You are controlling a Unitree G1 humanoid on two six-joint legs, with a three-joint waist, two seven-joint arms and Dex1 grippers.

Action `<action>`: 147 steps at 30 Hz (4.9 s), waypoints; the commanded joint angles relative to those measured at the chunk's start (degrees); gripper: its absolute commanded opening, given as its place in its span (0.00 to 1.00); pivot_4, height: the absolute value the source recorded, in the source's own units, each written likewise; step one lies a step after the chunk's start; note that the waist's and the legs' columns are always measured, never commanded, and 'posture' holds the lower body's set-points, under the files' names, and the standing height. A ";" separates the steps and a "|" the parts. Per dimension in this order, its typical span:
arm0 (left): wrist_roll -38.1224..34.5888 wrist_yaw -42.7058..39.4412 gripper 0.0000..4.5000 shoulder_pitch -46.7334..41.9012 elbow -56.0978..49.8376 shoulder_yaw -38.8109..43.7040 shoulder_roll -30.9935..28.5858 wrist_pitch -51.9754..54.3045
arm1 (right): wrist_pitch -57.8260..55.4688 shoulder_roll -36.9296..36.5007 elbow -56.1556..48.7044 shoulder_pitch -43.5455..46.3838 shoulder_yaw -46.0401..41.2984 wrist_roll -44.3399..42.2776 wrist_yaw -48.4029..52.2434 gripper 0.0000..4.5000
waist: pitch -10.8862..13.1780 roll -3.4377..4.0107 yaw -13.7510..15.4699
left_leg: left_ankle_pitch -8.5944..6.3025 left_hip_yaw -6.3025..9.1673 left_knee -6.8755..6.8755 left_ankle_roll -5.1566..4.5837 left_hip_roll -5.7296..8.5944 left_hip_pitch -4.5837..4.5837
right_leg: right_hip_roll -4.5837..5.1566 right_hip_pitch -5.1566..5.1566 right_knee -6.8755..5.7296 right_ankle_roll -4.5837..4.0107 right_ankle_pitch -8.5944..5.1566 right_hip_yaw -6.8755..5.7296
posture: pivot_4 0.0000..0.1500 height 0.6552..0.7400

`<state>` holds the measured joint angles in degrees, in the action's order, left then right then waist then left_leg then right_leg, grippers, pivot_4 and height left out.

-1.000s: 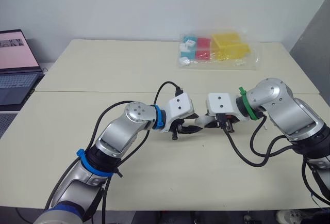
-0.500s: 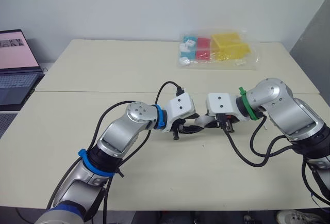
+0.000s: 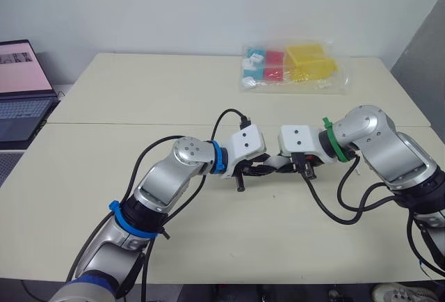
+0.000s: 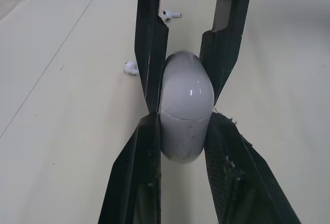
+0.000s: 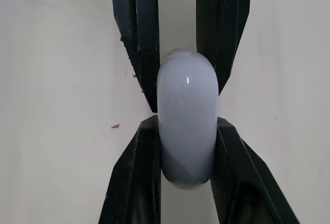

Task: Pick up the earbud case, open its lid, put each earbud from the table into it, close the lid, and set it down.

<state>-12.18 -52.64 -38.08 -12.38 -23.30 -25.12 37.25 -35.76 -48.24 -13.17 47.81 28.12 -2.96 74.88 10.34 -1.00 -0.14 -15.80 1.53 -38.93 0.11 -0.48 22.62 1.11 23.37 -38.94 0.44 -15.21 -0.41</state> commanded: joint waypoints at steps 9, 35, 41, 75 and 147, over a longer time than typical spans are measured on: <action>-2.34 -0.92 0.17 1.50 -0.42 3.77 -2.09 0.53 | 1.26 -4.75 -1.12 -0.60 -6.05 -1.15 1.39 0.94 | 0.00 0.00 0.02 | 0.00 0.00 0.00 0.00 0.00 0.01 | 0.00 0.00 0.00 0.00 0.00 0.00 | 1.00 1.00; -8.90 -1.23 0.17 3.23 -0.33 8.15 1.97 -3.69 | 2.10 -2.32 -9.09 -2.52 -13.37 -4.99 -7.90 0.94 | 0.01 0.00 0.03 | 0.00 -0.01 0.00 0.01 0.00 0.01 | 0.02 -0.01 0.02 0.00 0.00 0.09 | 1.00 1.00; -7.81 -1.38 0.17 3.67 -0.66 7.59 1.48 -4.51 | 2.61 -1.72 -7.61 -1.80 -13.41 -4.21 -8.15 0.94 | 0.01 0.00 0.01 | 0.00 -0.01 0.01 0.01 0.00 0.00 | 0.02 -0.01 0.02 0.00 0.00 0.09 | 1.00 1.00; -2.58 1.85 0.17 7.58 2.22 9.83 -0.44 -12.02 | -6.26 -6.73 -0.24 2.31 -20.85 -10.71 -4.51 0.94 | 0.02 0.01 0.05 | 0.00 0.01 0.02 0.00 -0.01 0.01 | 0.03 -0.01 0.04 0.00 0.00 0.07 | 1.00 1.00; -3.34 1.15 0.17 10.23 -1.80 9.10 -0.11 -16.32 | 3.16 -12.92 4.32 -29.99 -24.99 -11.46 -8.26 0.09 | 0.06 0.03 -0.32 | 0.00 -0.89 0.14 -0.01 -0.03 -0.50 | -0.32 -0.09 0.10 0.54 -0.05 1.21 | 1.00 1.00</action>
<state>-14.75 -50.91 -28.04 -11.46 -15.56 -24.80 21.09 -35.84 -59.32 -4.28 17.80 1.98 -14.56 62.09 10.39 -0.97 -0.46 -15.81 0.64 -38.77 0.09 -0.55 22.10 0.79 23.28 -38.82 0.98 -15.27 0.81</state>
